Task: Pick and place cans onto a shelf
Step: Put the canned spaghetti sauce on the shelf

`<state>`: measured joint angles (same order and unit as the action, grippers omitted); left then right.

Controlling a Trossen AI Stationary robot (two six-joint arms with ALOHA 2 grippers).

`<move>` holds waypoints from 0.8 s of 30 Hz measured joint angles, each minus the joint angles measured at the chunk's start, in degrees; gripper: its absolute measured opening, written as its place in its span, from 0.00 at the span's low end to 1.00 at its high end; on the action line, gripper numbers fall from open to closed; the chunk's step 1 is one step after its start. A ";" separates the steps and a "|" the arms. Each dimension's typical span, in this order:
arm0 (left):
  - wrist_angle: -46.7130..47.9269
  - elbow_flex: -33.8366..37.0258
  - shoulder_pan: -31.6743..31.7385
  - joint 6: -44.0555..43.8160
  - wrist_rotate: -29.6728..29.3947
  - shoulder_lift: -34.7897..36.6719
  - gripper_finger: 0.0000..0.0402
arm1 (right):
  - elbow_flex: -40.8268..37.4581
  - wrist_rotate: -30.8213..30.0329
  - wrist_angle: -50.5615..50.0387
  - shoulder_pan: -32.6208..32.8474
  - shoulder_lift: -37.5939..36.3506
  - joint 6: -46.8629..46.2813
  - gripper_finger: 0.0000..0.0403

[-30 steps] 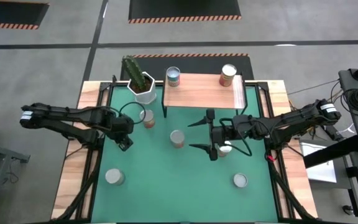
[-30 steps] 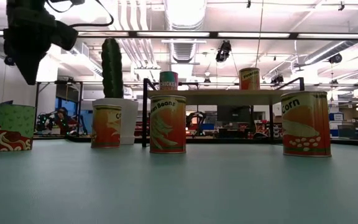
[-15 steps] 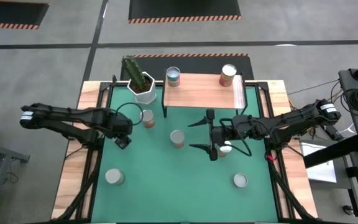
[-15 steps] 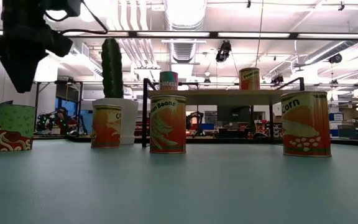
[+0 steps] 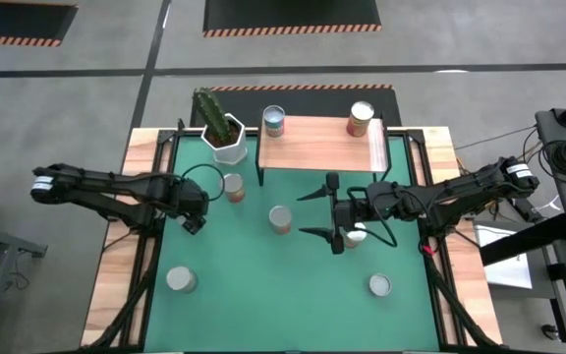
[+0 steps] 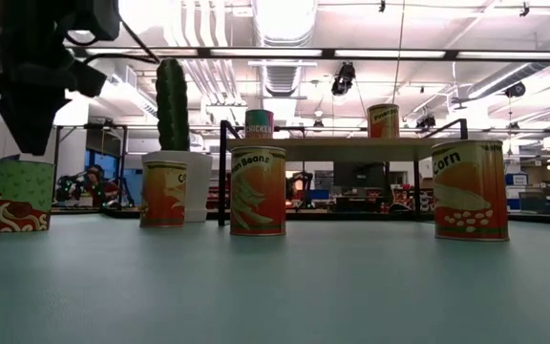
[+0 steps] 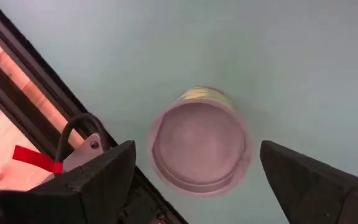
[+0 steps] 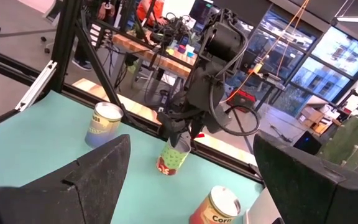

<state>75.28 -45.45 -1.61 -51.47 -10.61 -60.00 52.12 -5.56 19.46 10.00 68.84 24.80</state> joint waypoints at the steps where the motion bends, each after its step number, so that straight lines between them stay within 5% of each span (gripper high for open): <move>1: -1.41 0.16 0.00 -0.05 -0.01 0.18 0.81 | 0.00 0.00 -0.04 0.00 0.00 0.00 0.81; 24: -2.05 0.50 0.11 -2.15 -3.41 -2.12 0.77 | 0.00 -0.02 -0.54 0.00 0.02 -0.13 0.81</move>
<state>73.23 -44.95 -1.50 -53.63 -14.02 -62.12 52.12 -5.58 18.93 10.00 68.86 24.67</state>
